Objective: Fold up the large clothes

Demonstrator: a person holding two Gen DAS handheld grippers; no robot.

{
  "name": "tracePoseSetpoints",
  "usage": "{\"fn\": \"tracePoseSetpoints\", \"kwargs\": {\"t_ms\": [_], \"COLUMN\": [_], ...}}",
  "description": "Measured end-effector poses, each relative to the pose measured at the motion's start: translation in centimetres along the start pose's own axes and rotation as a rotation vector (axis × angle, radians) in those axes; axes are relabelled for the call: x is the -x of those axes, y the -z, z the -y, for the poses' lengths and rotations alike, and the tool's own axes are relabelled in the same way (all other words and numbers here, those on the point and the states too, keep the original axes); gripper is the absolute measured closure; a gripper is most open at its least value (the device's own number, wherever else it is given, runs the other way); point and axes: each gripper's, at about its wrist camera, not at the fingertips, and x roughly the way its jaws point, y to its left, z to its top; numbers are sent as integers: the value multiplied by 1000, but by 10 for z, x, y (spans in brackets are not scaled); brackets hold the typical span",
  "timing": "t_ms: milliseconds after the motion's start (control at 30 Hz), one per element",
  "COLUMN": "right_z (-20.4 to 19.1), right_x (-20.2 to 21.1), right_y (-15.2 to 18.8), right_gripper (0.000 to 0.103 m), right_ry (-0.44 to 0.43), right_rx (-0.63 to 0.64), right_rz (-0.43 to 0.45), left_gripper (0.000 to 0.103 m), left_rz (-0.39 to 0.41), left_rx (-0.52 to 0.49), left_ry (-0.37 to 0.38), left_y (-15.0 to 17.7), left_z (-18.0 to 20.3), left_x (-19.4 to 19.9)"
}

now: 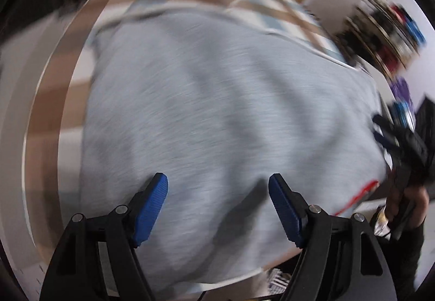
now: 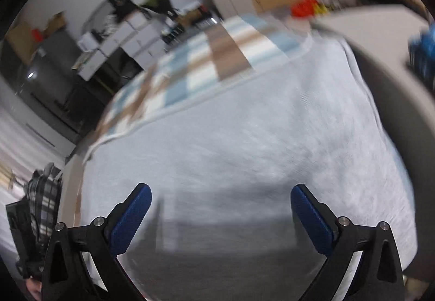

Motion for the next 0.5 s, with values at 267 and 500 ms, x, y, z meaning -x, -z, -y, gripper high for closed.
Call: {"fn": "tracePoseSetpoints", "kwargs": {"t_ms": [267, 500], "right_z": [-13, 25], "right_x": [-16, 81], "right_y": [8, 28], "right_gripper": [0, 0], "right_ry": [128, -158], "right_rx": [134, -131], "right_rz": [-41, 248], "left_gripper": [30, 30], "left_rz": [41, 231], "left_rx": [-15, -103], "left_ry": [-66, 86], "left_y": [1, 5], "left_z": [12, 66], "left_x": [-9, 31]}}
